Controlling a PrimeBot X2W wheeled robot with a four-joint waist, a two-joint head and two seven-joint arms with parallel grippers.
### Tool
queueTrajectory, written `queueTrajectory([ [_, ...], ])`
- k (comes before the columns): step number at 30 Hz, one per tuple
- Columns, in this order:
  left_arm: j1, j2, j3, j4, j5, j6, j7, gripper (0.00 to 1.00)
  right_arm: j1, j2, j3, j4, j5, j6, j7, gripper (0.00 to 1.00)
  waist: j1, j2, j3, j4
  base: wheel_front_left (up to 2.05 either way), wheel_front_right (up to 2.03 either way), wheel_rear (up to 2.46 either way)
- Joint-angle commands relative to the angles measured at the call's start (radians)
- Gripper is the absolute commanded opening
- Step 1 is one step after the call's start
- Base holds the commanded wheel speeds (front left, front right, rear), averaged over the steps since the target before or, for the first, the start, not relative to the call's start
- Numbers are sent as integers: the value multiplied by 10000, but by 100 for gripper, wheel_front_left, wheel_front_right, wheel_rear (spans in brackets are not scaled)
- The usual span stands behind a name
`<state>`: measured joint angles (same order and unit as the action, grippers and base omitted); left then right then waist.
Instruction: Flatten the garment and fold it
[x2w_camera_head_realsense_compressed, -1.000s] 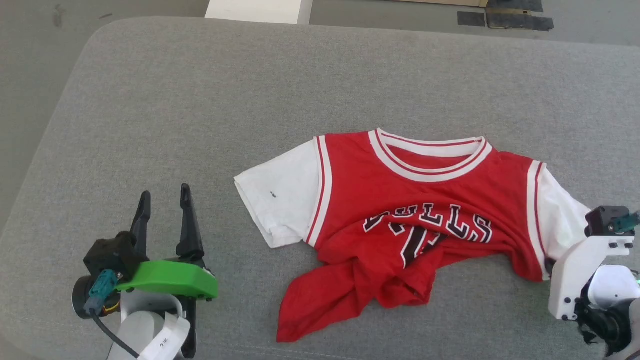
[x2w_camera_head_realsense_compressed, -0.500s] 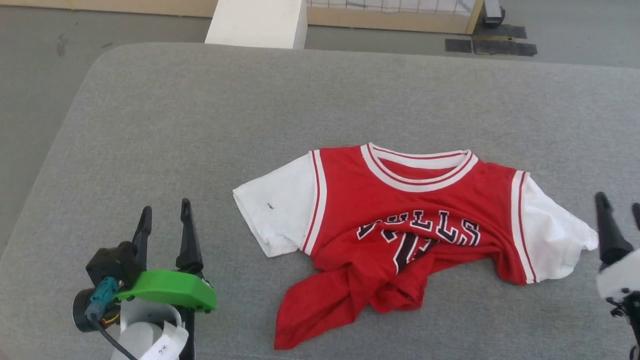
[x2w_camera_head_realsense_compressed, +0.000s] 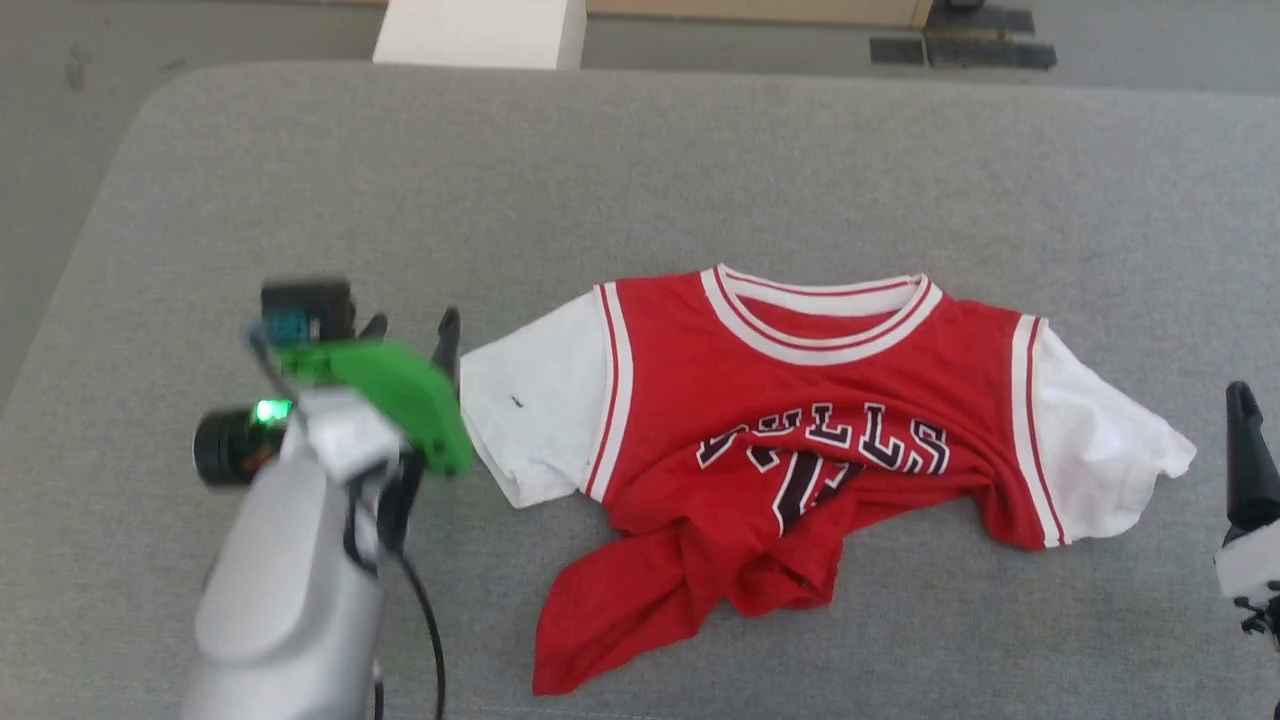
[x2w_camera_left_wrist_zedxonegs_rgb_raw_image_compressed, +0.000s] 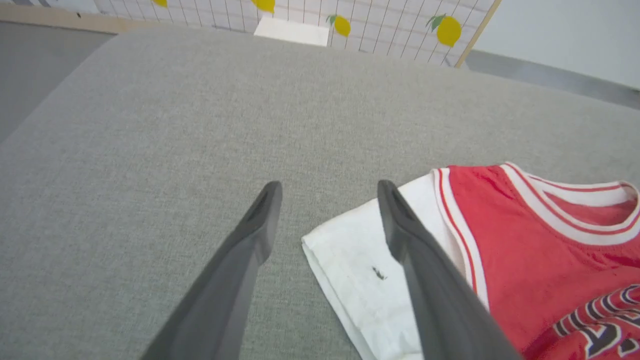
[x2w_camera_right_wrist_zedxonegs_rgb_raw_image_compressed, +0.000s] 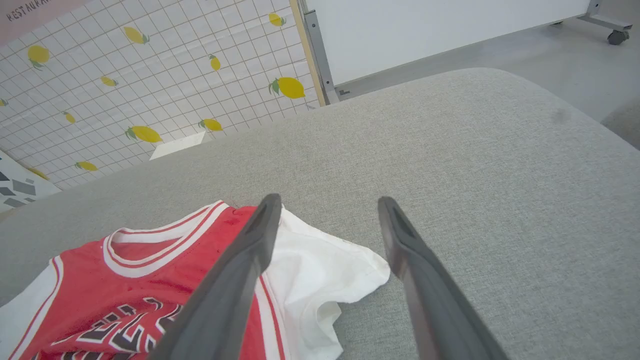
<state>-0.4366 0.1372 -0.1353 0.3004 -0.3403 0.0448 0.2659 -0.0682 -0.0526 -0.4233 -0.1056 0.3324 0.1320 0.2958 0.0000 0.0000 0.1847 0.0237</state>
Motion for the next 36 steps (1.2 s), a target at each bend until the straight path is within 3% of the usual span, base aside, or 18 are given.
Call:
queueTrajectory([
  [1, -557, 93, -61, 288, -69, -8, 676, 100, -244, 20, 54, -77, -6, -13, -33, 100, 0, 0, 480, -211, 0, 0, 0],
  [6, -2085, 382, -615, 1581, 62, 130, 4047, 100, -491, 22, 21, -94, 59, -13, 5, 100, 0, 0, 1114, -412, 0, 0, 0],
  [8, -2449, 405, -774, 1834, 84, 159, 4896, 100, -569, 22, -38, -125, 68, -13, -26, 100, 0, 0, 1334, -474, 0, 0, 0],
  [17, -2451, 573, -1491, 2853, 291, 173, 7370, 100, -795, 23, -137, -281, 15, -13, -111, 100, 0, 0, 1855, -664, 0, 0, 0],
  [18, -2320, 485, -1421, 2850, 117, 178, 7489, 48, -808, 23, -146, -293, 12, -13, -111, 100, 0, 0, 1875, -665, 0, 0, 0],
  [19, -2238, 434, -1362, 2796, 13, 184, 7451, 19, -819, 23, -153, -303, 9, -13, -106, 100, 0, 0, 1897, -663, 0, 0, 0],
  [20, -2135, 409, -1340, 2746, -59, 177, 7429, 0, -837, 23, -159, -308, -1, -13, -101, 100, 0, 0, 1912, -651, 0, 0, 0],
  [29, -1848, 176, -478, 1480, -962, 225, 6258, 0, -943, -312, -182, -336, -406, -13, 354, 100, 0, 0, 1765, -389, 0, 0, 0],
  [36, -1627, 237, -25, -184, -1285, 313, 5670, 0, -1462, -1641, 531, 55, -1265, -13, 3762, 100, 0, 0, 1740, -317, 0, 0, 0],
])
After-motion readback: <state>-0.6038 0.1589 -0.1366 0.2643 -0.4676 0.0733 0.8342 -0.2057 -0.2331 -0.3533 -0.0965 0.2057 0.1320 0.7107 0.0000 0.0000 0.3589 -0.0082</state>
